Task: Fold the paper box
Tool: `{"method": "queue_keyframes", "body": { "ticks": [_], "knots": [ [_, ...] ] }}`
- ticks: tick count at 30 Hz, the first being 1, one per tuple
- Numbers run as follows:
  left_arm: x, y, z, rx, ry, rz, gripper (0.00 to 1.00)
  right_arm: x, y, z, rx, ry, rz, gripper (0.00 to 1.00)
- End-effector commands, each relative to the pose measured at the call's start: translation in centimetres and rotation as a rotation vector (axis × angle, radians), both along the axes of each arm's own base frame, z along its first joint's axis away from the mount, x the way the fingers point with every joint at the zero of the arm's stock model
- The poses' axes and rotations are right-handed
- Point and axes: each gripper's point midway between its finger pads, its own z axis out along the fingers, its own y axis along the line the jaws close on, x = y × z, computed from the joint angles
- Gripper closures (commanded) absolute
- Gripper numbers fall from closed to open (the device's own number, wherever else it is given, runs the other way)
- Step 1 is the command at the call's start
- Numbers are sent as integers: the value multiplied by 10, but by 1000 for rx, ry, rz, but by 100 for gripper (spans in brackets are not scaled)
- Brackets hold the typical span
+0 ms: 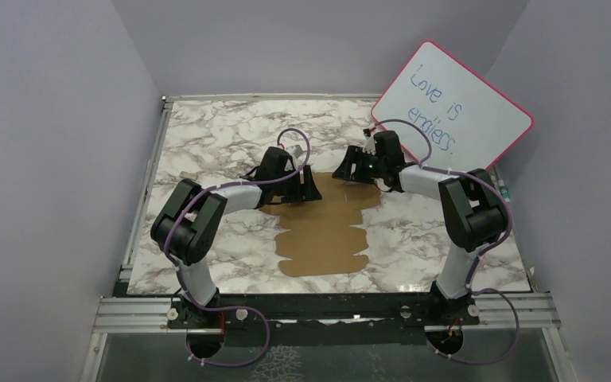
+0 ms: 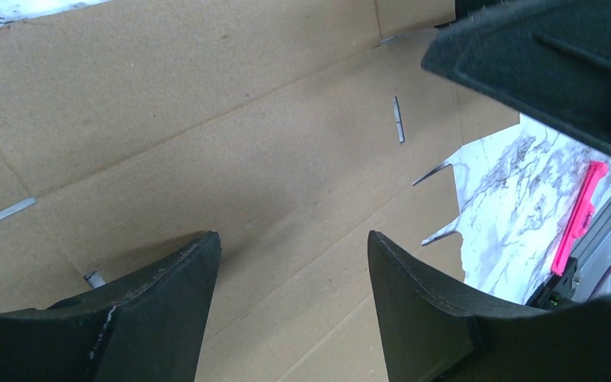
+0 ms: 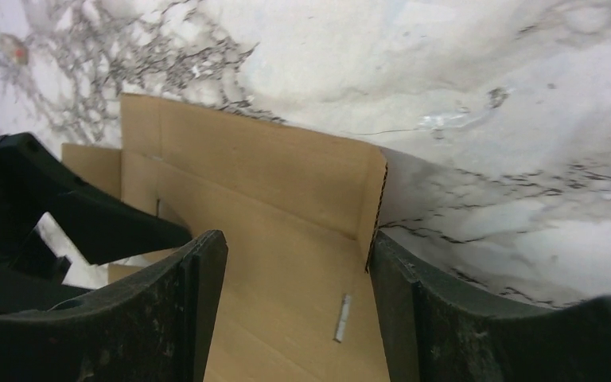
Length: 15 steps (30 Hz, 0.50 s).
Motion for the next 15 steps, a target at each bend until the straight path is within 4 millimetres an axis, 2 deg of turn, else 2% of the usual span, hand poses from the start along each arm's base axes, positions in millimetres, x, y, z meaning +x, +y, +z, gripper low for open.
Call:
{"method": "queue_keyframes", "body": {
  "ticks": [1,10,13,15],
  "knots": [
    [-15,3,-20,21,67,-13,30,-11,24,36,91,-46,87,30],
    [-16,3,-21,19,69,-12,30,-18,52,28,70,-36,131,30],
    [-17,3,-22,21,74,-12,30,-16,54,20,59,-23,123,30],
    [-18,3,-22,19,74,-13,30,-16,53,24,53,-36,121,30]
  ]
}}
